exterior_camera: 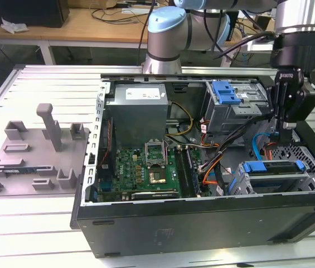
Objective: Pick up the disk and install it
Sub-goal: 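Insert the first disk wire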
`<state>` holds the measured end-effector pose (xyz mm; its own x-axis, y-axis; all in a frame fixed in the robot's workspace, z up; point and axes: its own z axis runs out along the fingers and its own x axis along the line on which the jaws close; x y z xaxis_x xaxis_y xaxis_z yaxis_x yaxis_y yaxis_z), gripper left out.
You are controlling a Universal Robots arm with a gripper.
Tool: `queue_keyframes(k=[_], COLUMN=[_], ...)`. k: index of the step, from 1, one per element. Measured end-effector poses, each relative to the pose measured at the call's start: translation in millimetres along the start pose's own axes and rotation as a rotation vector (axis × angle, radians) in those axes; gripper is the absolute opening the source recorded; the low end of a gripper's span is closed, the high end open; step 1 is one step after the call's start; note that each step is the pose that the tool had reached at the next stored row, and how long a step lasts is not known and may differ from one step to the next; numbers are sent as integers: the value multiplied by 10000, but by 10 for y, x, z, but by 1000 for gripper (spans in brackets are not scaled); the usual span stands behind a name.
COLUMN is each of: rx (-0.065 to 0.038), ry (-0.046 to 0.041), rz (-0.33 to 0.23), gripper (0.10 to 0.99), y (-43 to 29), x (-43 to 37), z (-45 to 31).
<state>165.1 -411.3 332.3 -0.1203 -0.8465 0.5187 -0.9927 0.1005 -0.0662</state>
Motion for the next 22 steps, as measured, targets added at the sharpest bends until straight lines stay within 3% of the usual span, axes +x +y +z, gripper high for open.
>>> queue_keyframes(k=[4,5,7,9,11,16,17,19,21,22], rx=[-34,-54,-83,-124,-155,-206,-220,-257,-277,-296], ry=[-283,-448,-685,-1036,-1284,-1715,-1841,-2176,-2359,-2513], rz=[1,1,3,4,5,8,9,12,14,15], gripper=[169,169,169,169,169,169,169,169,169,169], y=[-10,-14,-18,-23,-27,-35,-37,-43,-46,-49], x=[84,119,151,189,223,306,328,392,424,452], z=[31,43,52,59,62,81,92,121,138,148])
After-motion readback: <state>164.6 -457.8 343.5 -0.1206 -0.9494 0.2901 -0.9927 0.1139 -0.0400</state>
